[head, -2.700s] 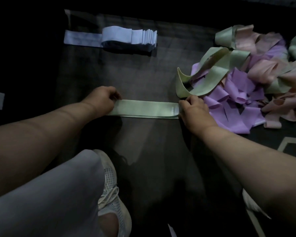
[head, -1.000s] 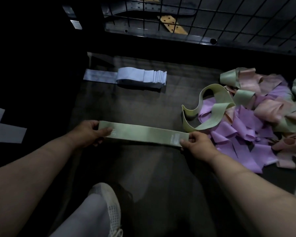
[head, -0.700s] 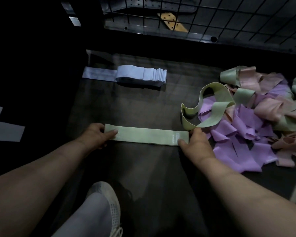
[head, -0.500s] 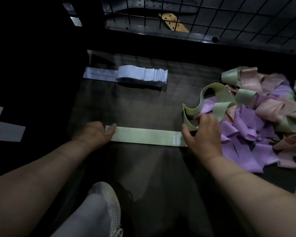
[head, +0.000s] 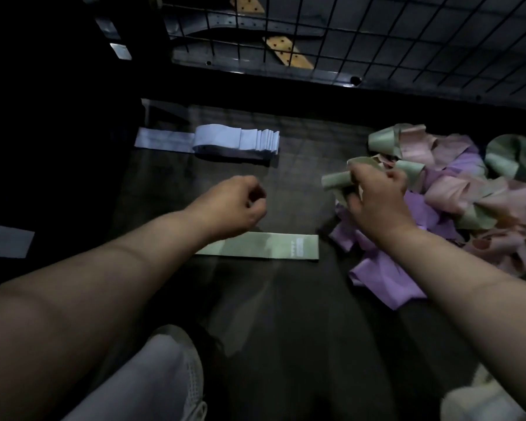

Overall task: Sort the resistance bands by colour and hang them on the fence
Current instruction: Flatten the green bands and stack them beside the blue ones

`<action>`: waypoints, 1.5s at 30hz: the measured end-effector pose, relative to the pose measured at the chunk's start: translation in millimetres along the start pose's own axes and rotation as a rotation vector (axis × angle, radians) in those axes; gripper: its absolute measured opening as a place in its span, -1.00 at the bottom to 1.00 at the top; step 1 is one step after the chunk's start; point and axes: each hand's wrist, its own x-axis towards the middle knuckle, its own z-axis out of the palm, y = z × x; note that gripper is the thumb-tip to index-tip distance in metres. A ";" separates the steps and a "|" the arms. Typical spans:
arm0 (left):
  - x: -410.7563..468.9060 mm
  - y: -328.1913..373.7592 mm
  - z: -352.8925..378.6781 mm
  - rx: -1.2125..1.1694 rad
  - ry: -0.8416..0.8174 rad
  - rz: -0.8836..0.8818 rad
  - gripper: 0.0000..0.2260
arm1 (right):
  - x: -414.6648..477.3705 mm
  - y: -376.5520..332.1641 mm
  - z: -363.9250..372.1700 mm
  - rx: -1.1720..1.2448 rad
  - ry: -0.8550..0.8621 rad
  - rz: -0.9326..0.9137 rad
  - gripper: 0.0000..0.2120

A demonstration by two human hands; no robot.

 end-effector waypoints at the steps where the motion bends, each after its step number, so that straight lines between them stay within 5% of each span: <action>1: 2.2 14.1 -2.2 -0.025 -0.014 0.050 -0.76 | 2.0 0.2 -15.3 0.007 0.015 -0.003 -0.74; 10: 5.7 146.1 -63.4 -0.732 -0.204 0.300 -0.30 | 30.2 -59.6 -172.3 0.682 0.240 0.200 -0.72; 14: -19.6 191.9 -99.3 -0.797 -0.300 0.344 -0.58 | 28.6 -96.8 -227.8 1.027 0.207 0.317 -0.66; 18: -59.1 220.2 -131.1 -0.729 -0.197 0.376 -0.83 | 23.3 -132.5 -277.3 1.228 0.106 0.401 -0.73; 27: -148.6 251.0 -181.2 -0.617 -0.210 0.450 -0.77 | -8.9 -182.6 -390.7 1.259 0.072 0.337 -0.78; 36: -201.0 242.5 -175.4 -0.549 -0.280 0.321 -0.75 | -56.8 -152.1 -439.9 1.534 0.480 0.352 -0.80; 45: -208.7 218.6 -177.2 -0.946 0.034 0.211 -0.84 | -66.2 -114.3 -431.5 1.565 0.390 0.502 -0.85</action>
